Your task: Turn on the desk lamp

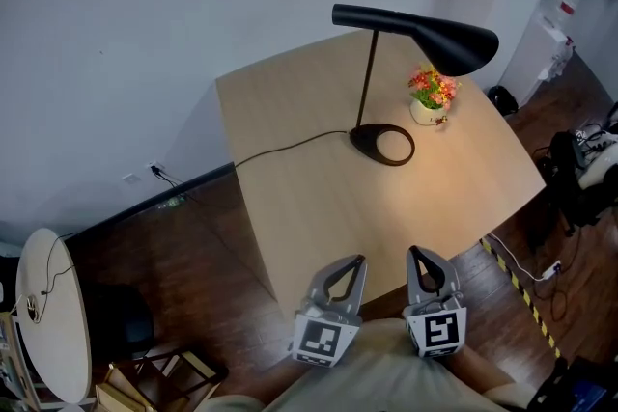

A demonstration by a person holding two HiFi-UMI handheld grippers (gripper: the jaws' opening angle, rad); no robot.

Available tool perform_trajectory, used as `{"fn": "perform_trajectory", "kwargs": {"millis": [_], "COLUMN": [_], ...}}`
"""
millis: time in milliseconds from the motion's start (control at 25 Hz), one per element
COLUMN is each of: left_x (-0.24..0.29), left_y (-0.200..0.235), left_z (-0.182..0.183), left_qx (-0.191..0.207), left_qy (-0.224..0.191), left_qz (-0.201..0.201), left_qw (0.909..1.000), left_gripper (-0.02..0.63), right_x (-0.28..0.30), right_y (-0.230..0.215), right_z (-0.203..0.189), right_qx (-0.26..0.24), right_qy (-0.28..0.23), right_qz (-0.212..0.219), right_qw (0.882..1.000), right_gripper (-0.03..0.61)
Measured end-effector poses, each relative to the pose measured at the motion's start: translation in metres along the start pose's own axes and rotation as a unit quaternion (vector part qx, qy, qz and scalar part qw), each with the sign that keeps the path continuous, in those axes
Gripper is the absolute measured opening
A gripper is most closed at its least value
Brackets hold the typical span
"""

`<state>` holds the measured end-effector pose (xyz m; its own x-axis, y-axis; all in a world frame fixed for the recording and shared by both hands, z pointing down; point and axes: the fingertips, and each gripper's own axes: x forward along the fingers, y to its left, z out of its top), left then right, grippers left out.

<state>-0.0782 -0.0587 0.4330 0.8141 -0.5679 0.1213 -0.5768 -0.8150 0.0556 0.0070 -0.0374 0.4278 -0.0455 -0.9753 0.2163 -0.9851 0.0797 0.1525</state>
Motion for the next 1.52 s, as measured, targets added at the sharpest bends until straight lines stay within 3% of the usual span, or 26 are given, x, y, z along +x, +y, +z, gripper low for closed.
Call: {"fn": "perform_trajectory", "kwargs": {"millis": [400, 720, 1200, 1360, 1520], "left_x": [0.013, 0.019, -0.016, -0.038, -0.054], "left_y": [-0.055, -0.118, -0.221, -0.232, -0.230], "left_z": [0.003, 0.011, -0.007, -0.019, -0.019], "left_qx": [0.013, 0.030, 0.034, 0.036, 0.035], "left_qy": [0.009, 0.011, 0.050, 0.078, 0.078], "left_qz": [-0.033, -0.034, 0.006, 0.039, 0.064], "left_qw": [0.9993, 0.9989, 0.9982, 0.9955, 0.9943], "left_gripper": [-0.002, -0.002, -0.002, -0.002, -0.002], "right_x": [-0.042, -0.093, -0.185, -0.201, -0.209], "right_y": [-0.036, -0.074, -0.094, -0.090, -0.079], "right_z": [-0.012, -0.029, -0.069, -0.076, -0.075], "right_qx": [0.024, 0.033, 0.081, 0.088, 0.086], "right_qy": [-0.002, -0.013, -0.018, -0.023, -0.030], "right_qz": [-0.027, -0.030, 0.021, 0.050, 0.069], "right_qw": [0.999, 0.999, 0.996, 0.995, 0.993], "right_gripper": [-0.001, 0.000, -0.001, 0.000, 0.000]}}
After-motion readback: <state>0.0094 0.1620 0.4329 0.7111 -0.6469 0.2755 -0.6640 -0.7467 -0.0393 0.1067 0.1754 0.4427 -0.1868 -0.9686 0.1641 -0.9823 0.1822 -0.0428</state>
